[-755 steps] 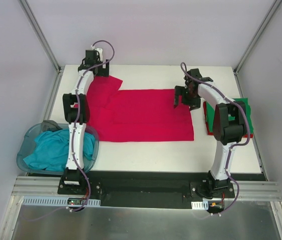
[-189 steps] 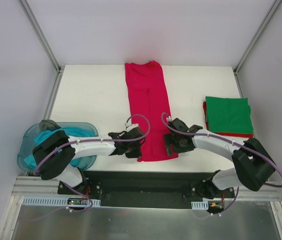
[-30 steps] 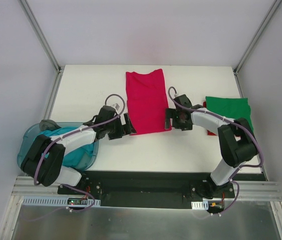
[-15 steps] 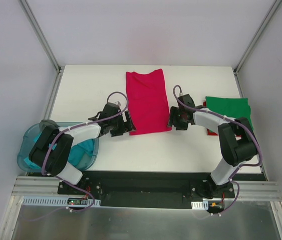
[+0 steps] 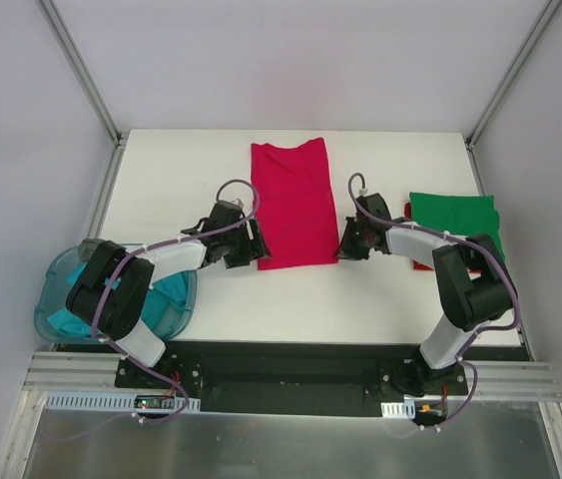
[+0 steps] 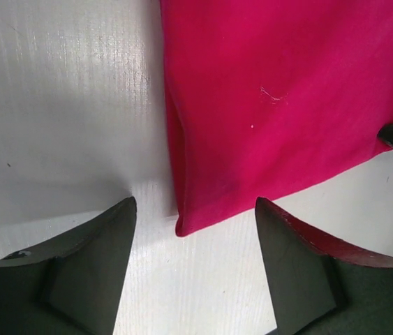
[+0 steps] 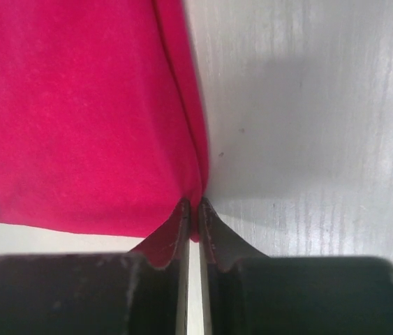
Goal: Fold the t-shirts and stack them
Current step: Grab one side of the 2/3 rectangular tshirt with both arms
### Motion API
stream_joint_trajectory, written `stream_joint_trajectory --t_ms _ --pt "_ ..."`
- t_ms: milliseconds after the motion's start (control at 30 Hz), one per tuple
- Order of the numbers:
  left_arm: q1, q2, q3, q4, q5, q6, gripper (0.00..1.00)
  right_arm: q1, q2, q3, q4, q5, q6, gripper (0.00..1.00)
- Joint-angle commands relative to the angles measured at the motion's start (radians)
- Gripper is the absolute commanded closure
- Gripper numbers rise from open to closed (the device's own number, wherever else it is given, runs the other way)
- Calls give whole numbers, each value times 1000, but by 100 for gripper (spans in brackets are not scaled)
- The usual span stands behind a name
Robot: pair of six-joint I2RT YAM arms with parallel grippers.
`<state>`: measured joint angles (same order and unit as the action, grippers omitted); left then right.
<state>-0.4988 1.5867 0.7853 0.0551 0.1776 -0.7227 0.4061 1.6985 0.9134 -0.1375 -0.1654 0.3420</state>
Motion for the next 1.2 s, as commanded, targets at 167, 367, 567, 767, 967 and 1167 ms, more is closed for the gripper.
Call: stream_joint_trajectory --t_ms 167,367,567,767,967,1167 --pt "-20 24 5 -32 -9 -9 50 8 33 -68 -30 -6 9 100" --pt "-23 61 20 -34 -16 -18 58 10 30 -90 -19 -13 5 100" --pt "-32 82 22 -38 -12 -26 74 10 29 -94 -16 -19 5 99" --pt "-34 53 11 -52 -37 -15 100 8 9 -108 -14 -32 -5 100" --pt "-78 -75 -43 -144 -7 31 100 33 -95 -165 -92 -124 -50 99" --pt "-167 -350 -152 -276 -10 3 100 126 -345 -287 -249 -318 -49 100"
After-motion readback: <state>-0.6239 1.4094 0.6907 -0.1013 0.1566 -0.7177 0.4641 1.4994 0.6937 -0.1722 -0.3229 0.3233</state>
